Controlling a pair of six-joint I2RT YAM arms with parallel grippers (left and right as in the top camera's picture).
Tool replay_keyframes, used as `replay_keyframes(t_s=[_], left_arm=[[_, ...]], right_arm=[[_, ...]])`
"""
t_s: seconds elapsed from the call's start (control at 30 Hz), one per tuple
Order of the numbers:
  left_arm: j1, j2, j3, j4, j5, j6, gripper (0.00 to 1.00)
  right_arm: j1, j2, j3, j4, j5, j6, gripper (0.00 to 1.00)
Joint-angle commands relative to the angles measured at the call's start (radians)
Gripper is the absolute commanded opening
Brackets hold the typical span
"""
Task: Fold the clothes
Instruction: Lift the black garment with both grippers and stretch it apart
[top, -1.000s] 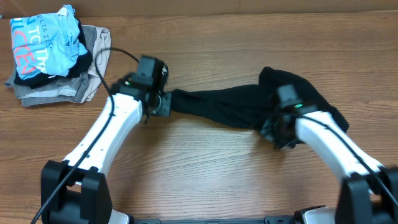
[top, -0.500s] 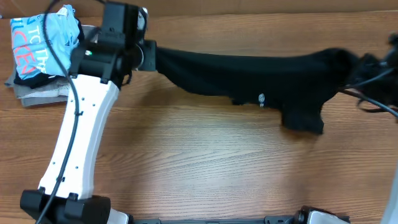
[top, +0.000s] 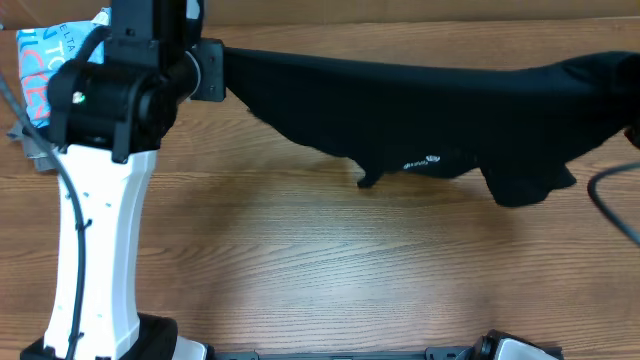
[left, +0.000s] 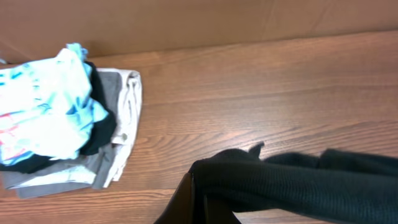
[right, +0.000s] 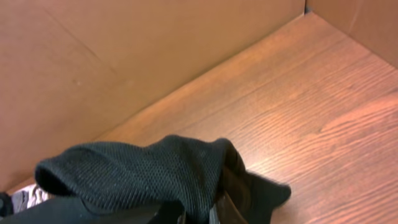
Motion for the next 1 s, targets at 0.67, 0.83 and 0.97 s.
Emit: replay_keyframes(t_s=[0.67, 0.83, 0.97], left_arm=[[0.010, 0.062, 0.042, -0.160, -0.096, 0.003, 0.04], [0.010, 0.150, 0.042, -0.152, -0.096, 0.003, 0.04], [0.010, 0.208, 0.042, -0.129, -0.096, 0.003, 0.04]], right_arm=[[0.000, 0.140, 0.035, -0.124, -0.105, -0.218, 0.04], [0.010, 0.245, 0.012, -0.115, -0.129, -0.241, 0.04], [0.037, 0.315, 0.012, -0.077, -0.133, -0.241, 0.04]])
